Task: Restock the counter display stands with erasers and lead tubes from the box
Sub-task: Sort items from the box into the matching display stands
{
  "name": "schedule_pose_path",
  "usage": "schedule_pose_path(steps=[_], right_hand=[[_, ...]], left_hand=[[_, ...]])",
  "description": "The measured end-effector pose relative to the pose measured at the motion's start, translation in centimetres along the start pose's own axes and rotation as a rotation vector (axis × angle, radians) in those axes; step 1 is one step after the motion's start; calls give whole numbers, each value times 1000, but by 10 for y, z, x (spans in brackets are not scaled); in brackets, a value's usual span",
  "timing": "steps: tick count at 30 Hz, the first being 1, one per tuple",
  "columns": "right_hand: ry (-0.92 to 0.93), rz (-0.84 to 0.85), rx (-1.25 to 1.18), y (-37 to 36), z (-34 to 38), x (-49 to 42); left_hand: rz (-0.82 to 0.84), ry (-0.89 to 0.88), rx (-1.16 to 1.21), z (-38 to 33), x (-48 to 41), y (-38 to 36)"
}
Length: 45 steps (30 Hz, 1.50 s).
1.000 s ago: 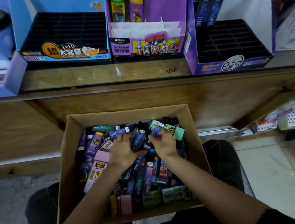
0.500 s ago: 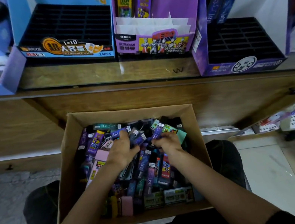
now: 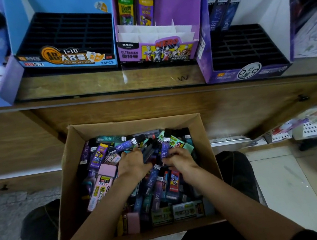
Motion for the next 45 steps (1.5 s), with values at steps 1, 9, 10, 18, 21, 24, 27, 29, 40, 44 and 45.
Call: schedule_pose_path(steps=[1, 9, 10, 18, 21, 24, 27, 29, 40, 44, 45], right_hand=[[3, 14, -6, 1, 0, 1], [150, 261, 60, -3, 29, 28], [175, 289, 91, -3, 34, 34], [329, 444, 166, -3, 72, 80], [377, 454, 207, -2, 83, 91], [419, 494, 234, 4, 96, 101], [480, 440, 171, 17, 117, 105], [509, 396, 138, 24, 130, 106], [424, 368, 121, 38, 126, 104], [517, 385, 144, 62, 145, 117], [554, 376, 158, 68, 153, 122]], left_hand=[[-8, -6, 20, 0, 1, 2], [59, -98, 1008, -1, 23, 16], [49, -83, 1130, -1, 28, 21], [-48, -99, 1359, -19, 44, 60], [-55, -103, 1408, -24, 49, 68], [-65, -139, 1424, -27, 54, 78], [-77, -172, 1409, -35, 59, 86], [-84, -180, 1393, -41, 62, 87], [-90, -200, 1309, -57, 80, 77], [-106, -309, 1220, -63, 88, 96], [-127, -340, 1198, -66, 89, 103]])
Point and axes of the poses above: each hand's wrist, its own x-axis away from the middle knuckle, its own y-axis out of the back of the hand, z = x × y, the point moved 6 cm from there along -x, towards the middle knuckle, and after that the axes turned 9 degrees about -x, right-handed, at the moved point
